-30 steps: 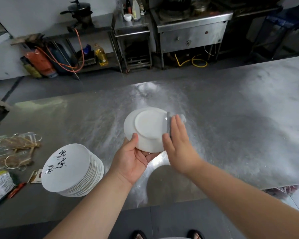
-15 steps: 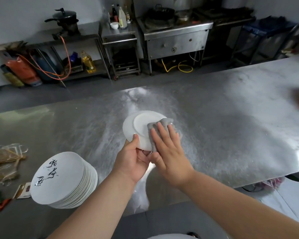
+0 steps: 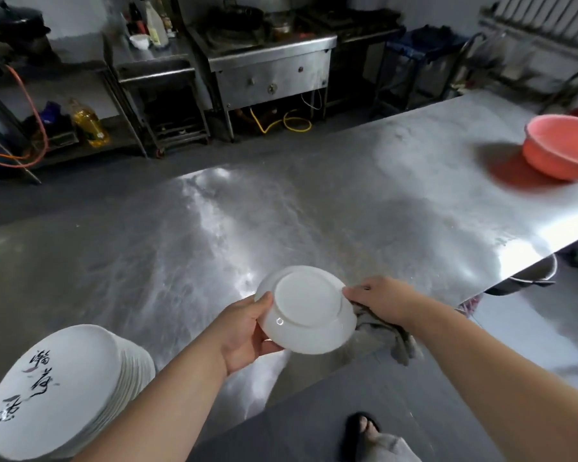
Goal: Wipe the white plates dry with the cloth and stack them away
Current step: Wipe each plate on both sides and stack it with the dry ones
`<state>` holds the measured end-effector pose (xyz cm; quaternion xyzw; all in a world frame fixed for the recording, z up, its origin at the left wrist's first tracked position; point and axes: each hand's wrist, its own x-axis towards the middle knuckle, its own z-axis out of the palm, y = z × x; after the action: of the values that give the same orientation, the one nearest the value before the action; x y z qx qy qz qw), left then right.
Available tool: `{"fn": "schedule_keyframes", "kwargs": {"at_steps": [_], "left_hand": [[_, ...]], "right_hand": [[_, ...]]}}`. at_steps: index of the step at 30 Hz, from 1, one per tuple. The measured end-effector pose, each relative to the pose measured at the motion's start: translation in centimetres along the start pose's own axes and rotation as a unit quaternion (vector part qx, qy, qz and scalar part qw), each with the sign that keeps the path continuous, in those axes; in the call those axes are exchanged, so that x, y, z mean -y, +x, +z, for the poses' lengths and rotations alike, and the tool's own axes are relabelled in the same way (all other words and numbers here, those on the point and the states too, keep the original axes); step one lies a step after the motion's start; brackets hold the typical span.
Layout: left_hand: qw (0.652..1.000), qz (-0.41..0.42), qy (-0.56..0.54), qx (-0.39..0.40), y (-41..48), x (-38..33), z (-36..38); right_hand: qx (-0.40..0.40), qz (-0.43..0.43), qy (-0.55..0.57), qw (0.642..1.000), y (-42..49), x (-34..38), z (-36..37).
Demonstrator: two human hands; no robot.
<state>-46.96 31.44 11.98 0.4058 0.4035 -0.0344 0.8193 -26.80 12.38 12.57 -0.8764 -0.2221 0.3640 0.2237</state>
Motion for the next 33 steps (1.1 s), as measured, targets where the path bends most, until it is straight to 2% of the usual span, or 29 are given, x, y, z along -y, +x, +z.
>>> {"fn": "schedule_keyframes", "kwargs": {"at_steps": [2, 4, 6, 7, 8, 9, 12, 14, 15, 17, 19, 20, 24, 30, 33], "left_hand": [[0.998, -0.024, 0.05, -0.02, 1.5, 0.3, 0.8], [0.985, -0.017, 0.156, -0.077, 2.9, 0.6, 2.1], [0.936, 0.019, 0.329, -0.123, 4.8, 0.9, 3.4], [0.916, 0.04, 0.377, -0.129, 5.9, 1.1, 4.1], [0.913, 0.053, 0.384, -0.126, 6.9, 1.2, 4.9], [0.927, 0.058, 0.354, -0.11, 7.8, 1.3, 5.8], [0.979, 0.055, 0.19, -0.045, 10.5, 1.1, 9.0], [0.995, 0.036, 0.09, -0.007, 12.5, 1.1, 10.5], [0.996, 0.026, 0.09, -0.015, 13.6, 1.2, 11.0], [0.978, 0.033, 0.192, -0.076, 16.1, 2.0, 11.8], [0.93, 0.059, 0.335, -0.141, 18.5, 3.3, 12.4], [0.91, 0.067, 0.373, -0.169, 19.6, 3.9, 12.9], [0.88, 0.078, 0.403, -0.238, 21.9, 4.6, 14.7], [0.87, 0.064, 0.422, -0.246, 23.5, 5.5, 14.4], [0.874, 0.077, 0.41, -0.249, 23.3, 5.7, 13.8]], "right_hand": [[0.041, 0.033, 0.079, 0.995, 0.5, -2.2, -0.2], [0.048, 0.051, 0.116, 0.991, 2.0, -4.5, -0.8], [0.037, 0.055, 0.161, 0.985, 3.6, -6.2, -2.0], [0.038, 0.051, 0.189, 0.98, 4.4, -6.9, -2.6], [0.038, 0.05, 0.211, 0.975, 4.9, -7.1, -3.4], [0.038, 0.05, 0.221, 0.973, 5.7, -7.6, -4.1], [0.003, 0.048, 0.186, 0.981, 8.4, -9.4, -6.4], [-0.021, 0.032, 0.193, 0.98, 10.7, -11.1, -7.5], [-0.022, 0.031, 0.197, 0.98, 11.7, -11.9, -8.0], [-0.002, 0.033, 0.171, 0.985, 13.5, -12.9, -8.7], [0.01, 0.04, 0.128, 0.991, 15.2, -13.5, -8.8], [0.016, 0.037, 0.104, 0.994, 16.3, -13.8, -8.7], [0.022, 0.024, 0.011, 0.999, 19.3, -15.4, -8.2], [0.024, 0.003, -0.065, 0.998, 20.6, -16.9, -8.6], [-0.039, -0.008, -0.112, 0.993, 20.4, -16.5, -9.2]]}}
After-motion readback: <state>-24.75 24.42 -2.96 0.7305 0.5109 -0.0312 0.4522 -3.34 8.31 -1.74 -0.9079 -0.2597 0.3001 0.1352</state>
